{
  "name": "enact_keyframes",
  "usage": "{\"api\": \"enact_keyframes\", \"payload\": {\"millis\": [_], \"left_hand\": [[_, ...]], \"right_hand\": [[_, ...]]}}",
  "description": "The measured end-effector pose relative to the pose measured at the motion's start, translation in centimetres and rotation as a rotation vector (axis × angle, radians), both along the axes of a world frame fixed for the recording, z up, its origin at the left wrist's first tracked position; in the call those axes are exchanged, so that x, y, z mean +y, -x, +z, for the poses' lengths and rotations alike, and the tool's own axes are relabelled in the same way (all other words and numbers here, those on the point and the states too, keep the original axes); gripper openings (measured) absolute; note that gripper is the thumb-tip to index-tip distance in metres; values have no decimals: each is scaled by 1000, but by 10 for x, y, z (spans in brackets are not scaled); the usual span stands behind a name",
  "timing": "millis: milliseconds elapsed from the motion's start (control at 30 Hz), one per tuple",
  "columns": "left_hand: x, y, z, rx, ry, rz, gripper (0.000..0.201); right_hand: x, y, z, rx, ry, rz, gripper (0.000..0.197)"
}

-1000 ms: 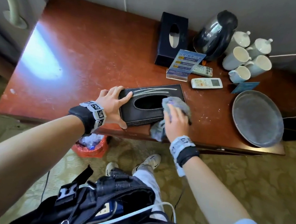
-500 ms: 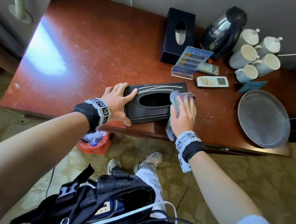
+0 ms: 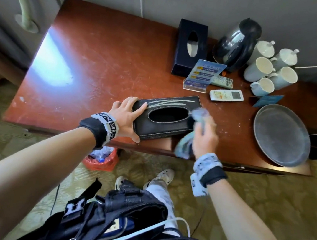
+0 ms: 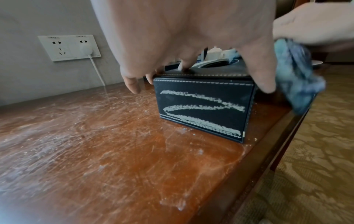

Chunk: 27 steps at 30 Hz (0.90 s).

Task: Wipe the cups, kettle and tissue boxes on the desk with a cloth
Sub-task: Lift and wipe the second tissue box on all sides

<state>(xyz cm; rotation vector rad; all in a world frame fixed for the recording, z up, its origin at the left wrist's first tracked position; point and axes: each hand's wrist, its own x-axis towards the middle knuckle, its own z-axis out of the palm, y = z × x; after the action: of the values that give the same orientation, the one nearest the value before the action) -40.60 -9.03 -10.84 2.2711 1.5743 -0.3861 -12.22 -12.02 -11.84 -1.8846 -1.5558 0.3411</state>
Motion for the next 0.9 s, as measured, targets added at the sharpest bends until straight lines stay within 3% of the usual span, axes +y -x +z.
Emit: {"api": "enact_keyframes", "payload": {"millis": [100,167,267,367,500,667,733,900], "left_hand": [[4,6,4,-45,77,43,140],[8,8,6,-100,98,125,144],[11,6,6,-148,138,235,140],[11,0,4,-244,183,312,135],[12,-1,1,-290,193,340,135],[11,0,1,-288,185,347,132],[11,1,1,-267,180,351,133],[11,1,-2,-250,188,365,135]], "right_hand": [[35,-21,45,194,-2,-214,35],[59,-25,60,137,-3,-212,32],[86,-13,44,-6,214,-51,33],[95,2,19,-28,412,135,41],[85,26,1,-245,380,207,45],[58,80,-6,-384,324,557,48],[62,68,-1,-376,342,591,49],[85,14,7,-333,452,473,51]]}}
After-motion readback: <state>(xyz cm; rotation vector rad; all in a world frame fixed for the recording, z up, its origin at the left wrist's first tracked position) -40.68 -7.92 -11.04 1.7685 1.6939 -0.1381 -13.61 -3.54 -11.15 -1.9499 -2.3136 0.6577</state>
